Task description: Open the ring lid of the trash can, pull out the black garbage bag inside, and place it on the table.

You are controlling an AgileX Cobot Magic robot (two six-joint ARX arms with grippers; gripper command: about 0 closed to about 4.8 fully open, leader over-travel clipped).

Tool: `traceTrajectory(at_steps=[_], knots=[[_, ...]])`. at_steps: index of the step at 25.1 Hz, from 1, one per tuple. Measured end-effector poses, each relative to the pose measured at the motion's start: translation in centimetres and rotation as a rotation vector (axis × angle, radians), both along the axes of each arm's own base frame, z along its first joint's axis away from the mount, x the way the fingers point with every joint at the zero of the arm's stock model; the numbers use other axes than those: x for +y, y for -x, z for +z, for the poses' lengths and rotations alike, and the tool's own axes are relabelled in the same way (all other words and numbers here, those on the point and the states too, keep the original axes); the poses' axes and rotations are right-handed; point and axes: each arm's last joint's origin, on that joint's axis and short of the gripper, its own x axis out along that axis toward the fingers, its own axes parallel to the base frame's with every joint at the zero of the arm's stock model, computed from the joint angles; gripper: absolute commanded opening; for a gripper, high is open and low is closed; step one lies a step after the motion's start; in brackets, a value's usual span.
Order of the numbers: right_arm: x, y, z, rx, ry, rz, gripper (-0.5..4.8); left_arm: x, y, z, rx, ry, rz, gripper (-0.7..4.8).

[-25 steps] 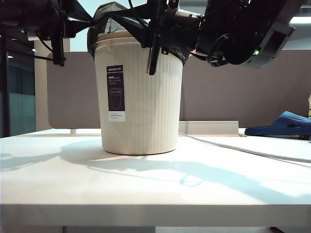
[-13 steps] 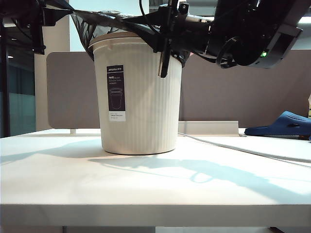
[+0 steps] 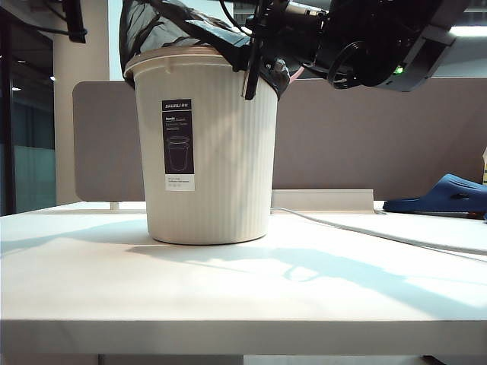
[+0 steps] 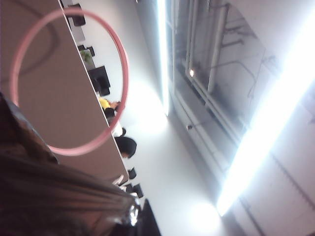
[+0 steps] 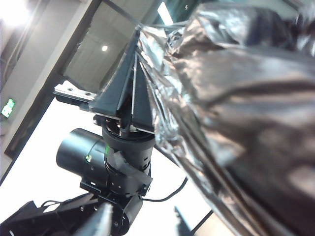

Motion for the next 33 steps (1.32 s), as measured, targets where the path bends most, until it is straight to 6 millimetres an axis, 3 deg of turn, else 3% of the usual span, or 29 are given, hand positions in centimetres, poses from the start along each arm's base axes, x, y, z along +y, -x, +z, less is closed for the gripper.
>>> traceTrajectory(at_steps=[12, 16, 19, 26, 29, 33], knots=[[-0.7, 0.6, 1.0, -0.210, 0.055, 0.098, 1.62, -0.1, -0.1, 0.2, -0.002, -0.023, 0.007, -0.06], [-1.3, 0.1, 4.5, -0.373, 0.063, 0.110, 1.61, -0.1, -0.1, 0.2, -0.002, -0.023, 0.007, -0.06], [-1.3, -1.0, 8.9, -0.471, 0.082, 0.125, 1.61, -0.1, -0.1, 0.3, -0.007, -0.026, -0.003, -0.06], [-1.9, -2.5, 15.3, -0.565, 0.157, 0.044, 1.58, -0.1, -0.1, 0.3, -0.007, -0.028, -0.008, -0.06], [-3.2, -3.0, 17.9, -0.583, 0.207, -0.085, 1.57, -0.1, -0.1, 0.3, -0.008, -0.029, -0.009, -0.06], [-5.4, -2.7, 21.5, -0.546, 0.356, -0.400, 1.44, -0.2, -0.2, 0.8, -0.033, -0.095, -0.016, -0.06]])
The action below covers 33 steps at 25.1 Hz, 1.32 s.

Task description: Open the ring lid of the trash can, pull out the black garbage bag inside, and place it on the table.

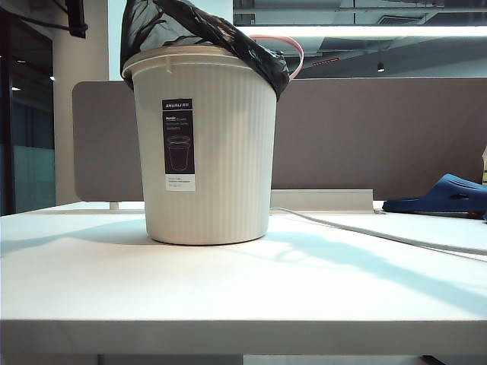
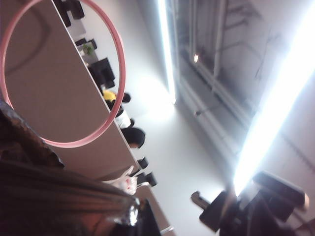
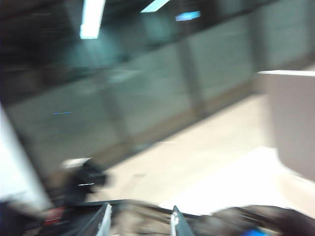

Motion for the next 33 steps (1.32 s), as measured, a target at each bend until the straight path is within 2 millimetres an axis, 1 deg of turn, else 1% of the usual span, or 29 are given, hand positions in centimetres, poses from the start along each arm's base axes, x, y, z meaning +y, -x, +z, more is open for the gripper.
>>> traceTrajectory(at_steps=[3, 5, 6, 8, 10, 12, 13, 15, 17, 18, 20, 22, 25, 27, 30, 33], knots=[[-0.9, 1.7, 1.2, 0.012, 0.149, -0.260, 1.42, -0.2, -0.2, 1.3, -0.034, -0.078, -0.015, -0.06], [-1.3, 2.5, 1.1, 0.072, 0.226, -0.403, 1.44, -0.3, -0.2, 2.1, -0.054, -0.130, -0.023, -0.06], [-1.3, 2.7, 0.9, 0.116, 0.242, -0.441, 1.44, -0.4, -0.3, 2.3, -0.060, -0.155, -0.026, -0.06], [-1.4, 2.5, -0.3, 0.260, 0.254, -0.464, 1.49, -0.8, -0.3, 2.6, -0.064, -0.207, -0.045, -0.06], [-1.1, 2.0, -2.0, 0.391, 0.230, -0.431, 1.57, -1.4, -0.2, 2.3, -0.052, -0.238, -0.065, -0.06], [0.1, 1.5, -4.7, 0.560, 0.201, -0.376, 1.75, -1.6, -0.2, 2.0, -0.038, -0.258, -0.092, -0.06], [0.5, 1.1, -5.9, 0.635, 0.184, -0.366, 1.85, -1.7, -0.2, 2.0, -0.043, -0.266, -0.093, -0.06], [0.9, 0.8, -6.9, 0.716, 0.140, -0.352, 2.27, -2.3, 0.0, 1.9, -0.056, -0.285, -0.107, -0.06], [1.4, 0.9, -6.8, 0.741, 0.100, -0.340, 2.45, -2.4, 0.1, 1.9, -0.069, -0.302, -0.127, -0.06], [1.7, 1.2, -6.6, 0.754, 0.086, -0.322, 2.71, -2.3, 0.0, 1.9, -0.076, -0.311, -0.127, -0.06], [1.7, 1.9, -6.0, 0.770, 0.070, -0.272, 2.86, -2.3, 0.0, 1.9, -0.085, -0.321, -0.125, -0.06], [1.3, 2.8, -4.9, 0.779, 0.051, -0.247, 2.90, -2.3, 0.0, 1.9, -0.103, -0.342, -0.116, -0.06], [0.7, 4.8, -3.6, 0.787, 0.054, -0.263, 2.98, -2.3, 0.0, 1.9, -0.131, -0.375, -0.100, -0.06], [0.2, 5.8, -3.0, 0.776, 0.067, -0.307, 2.97, -2.3, 0.0, 1.9, -0.134, -0.380, -0.100, -0.06], [0.3, 7.9, -2.1, 0.716, 0.113, -0.397, 2.97, -2.3, 0.0, 1.9, -0.139, -0.386, -0.098, -0.06], [1.1, 11.0, -1.1, 0.624, 0.137, -0.414, 2.95, -2.4, 0.1, 1.9, -0.143, -0.390, -0.112, -0.06]])
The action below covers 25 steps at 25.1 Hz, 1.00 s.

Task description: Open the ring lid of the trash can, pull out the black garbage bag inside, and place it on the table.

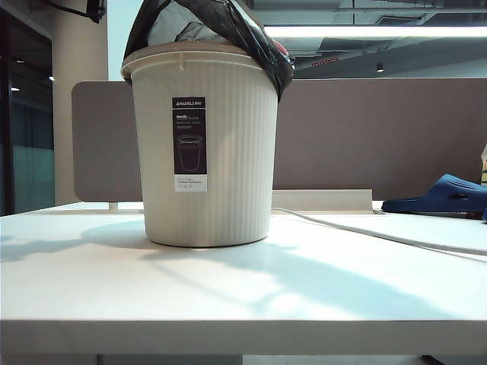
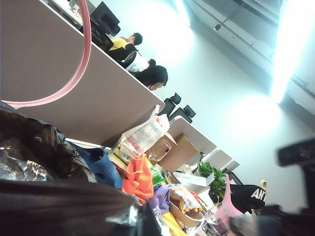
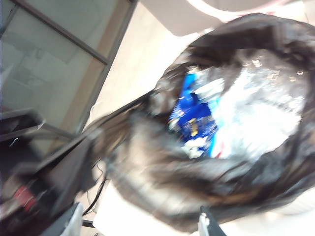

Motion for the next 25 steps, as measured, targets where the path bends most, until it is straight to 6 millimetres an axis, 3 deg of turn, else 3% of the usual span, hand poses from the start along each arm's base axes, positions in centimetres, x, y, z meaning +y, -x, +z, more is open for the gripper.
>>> traceTrajectory(at_steps=[3, 9, 12, 16, 18, 22, 25], knots=[[-0.6, 2.3, 0.0, -0.088, -0.004, 0.019, 2.92, 0.0, 0.0, 0.0, 0.000, -0.002, -0.006, -0.06], [-4.3, 7.8, 0.5, -0.292, -0.062, 0.024, 2.93, -0.1, 0.0, 0.0, -0.001, -0.006, -0.021, -0.06], [-5.5, 9.3, -2.1, -0.326, -0.101, -0.021, 2.93, -0.2, 0.1, 0.0, 0.000, -0.006, -0.026, -0.06], [-4.9, 8.5, -8.7, -0.308, -0.316, -0.038, 2.93, -0.2, 0.1, 0.0, -0.001, -0.007, -0.032, -0.06], [-4.3, 7.6, -10.8, -0.297, -0.415, -0.033, 2.92, -0.2, 0.1, 0.0, -0.001, -0.008, -0.034, -0.06], [-2.7, 5.4, -13.9, -0.192, -0.550, -0.026, 2.93, -0.2, 0.1, 0.0, 0.000, -0.008, -0.034, -0.06], [-1.7, 4.0, -14.4, -0.174, -0.663, 0.012, 2.93, -0.2, 0.1, -0.1, 0.002, -0.008, -0.035, -0.06]])
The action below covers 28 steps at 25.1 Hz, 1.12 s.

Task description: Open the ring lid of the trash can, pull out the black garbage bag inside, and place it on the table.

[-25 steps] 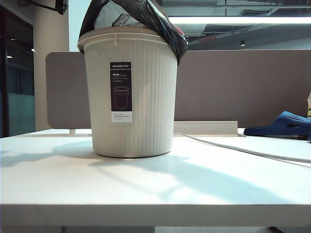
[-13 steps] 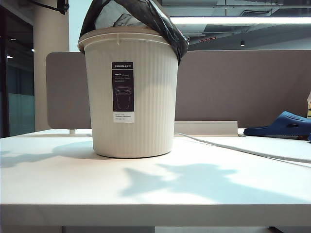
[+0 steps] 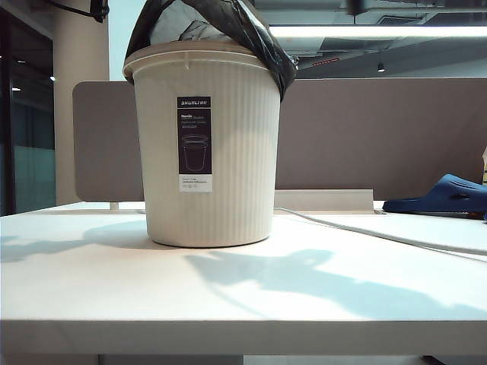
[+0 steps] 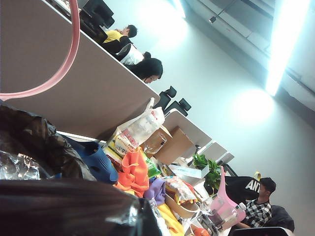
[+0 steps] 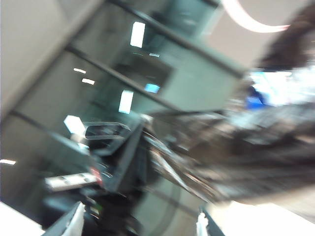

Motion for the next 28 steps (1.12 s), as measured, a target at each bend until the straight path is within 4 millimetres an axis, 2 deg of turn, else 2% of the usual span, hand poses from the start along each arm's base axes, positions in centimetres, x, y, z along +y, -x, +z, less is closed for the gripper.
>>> traceTrajectory(at_steps=[6, 12, 20, 28], knots=[[1.6, -2.3, -2.6, 0.115, -0.076, 0.040, 2.93, 0.0, 0.0, 0.0, 0.003, -0.001, 0.000, -0.06], [2.9, -3.7, -4.5, 0.178, -0.172, 0.087, 2.97, 0.0, 0.0, 0.0, -0.001, -0.005, 0.001, -0.06], [3.0, -3.6, -4.2, 0.183, -0.246, 0.117, 2.98, 0.0, 0.0, 0.0, -0.011, -0.014, 0.004, -0.06], [4.0, -3.0, -4.3, 0.203, -0.252, 0.138, 2.97, 0.0, 0.0, 0.0, 0.007, 0.009, -0.003, -0.06]])
